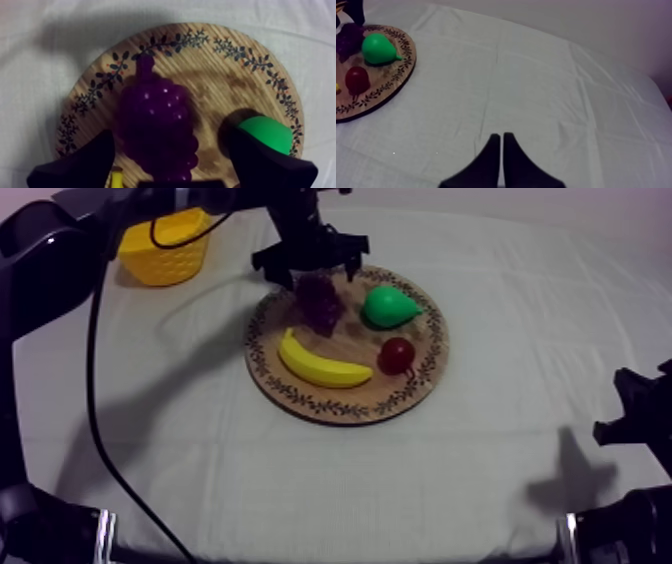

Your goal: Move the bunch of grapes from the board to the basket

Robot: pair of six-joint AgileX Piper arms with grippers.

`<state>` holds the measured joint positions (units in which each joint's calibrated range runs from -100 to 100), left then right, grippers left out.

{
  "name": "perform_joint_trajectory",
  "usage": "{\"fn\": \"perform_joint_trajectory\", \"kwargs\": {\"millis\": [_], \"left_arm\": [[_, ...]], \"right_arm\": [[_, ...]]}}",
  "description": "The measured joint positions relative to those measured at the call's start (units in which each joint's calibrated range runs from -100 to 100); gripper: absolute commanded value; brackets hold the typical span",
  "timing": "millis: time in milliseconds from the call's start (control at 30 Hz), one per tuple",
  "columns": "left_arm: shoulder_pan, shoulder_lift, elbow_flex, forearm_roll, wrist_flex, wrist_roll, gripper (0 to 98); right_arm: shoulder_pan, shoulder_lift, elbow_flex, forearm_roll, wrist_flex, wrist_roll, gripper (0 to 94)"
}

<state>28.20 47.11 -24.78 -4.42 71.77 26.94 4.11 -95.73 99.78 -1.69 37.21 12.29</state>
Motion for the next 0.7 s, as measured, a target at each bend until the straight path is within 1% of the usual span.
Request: {"fn": "perform_joint_trajectory", "kwargs": {"millis": [533, 700], "left_arm": [[-0.7, 7.4, -4.6, 2.33, 0.1, -1.7, 84.5], [-0.7, 7.9, -4.8, 2.47, -0.8, -2.1, 79.7]], "right_arm": [[0.0, 0.0, 0.0, 0.0, 0.0, 0.0, 0.5], [0.0, 0.0, 0.0, 0.0, 0.0, 0.0, 0.5]]}}
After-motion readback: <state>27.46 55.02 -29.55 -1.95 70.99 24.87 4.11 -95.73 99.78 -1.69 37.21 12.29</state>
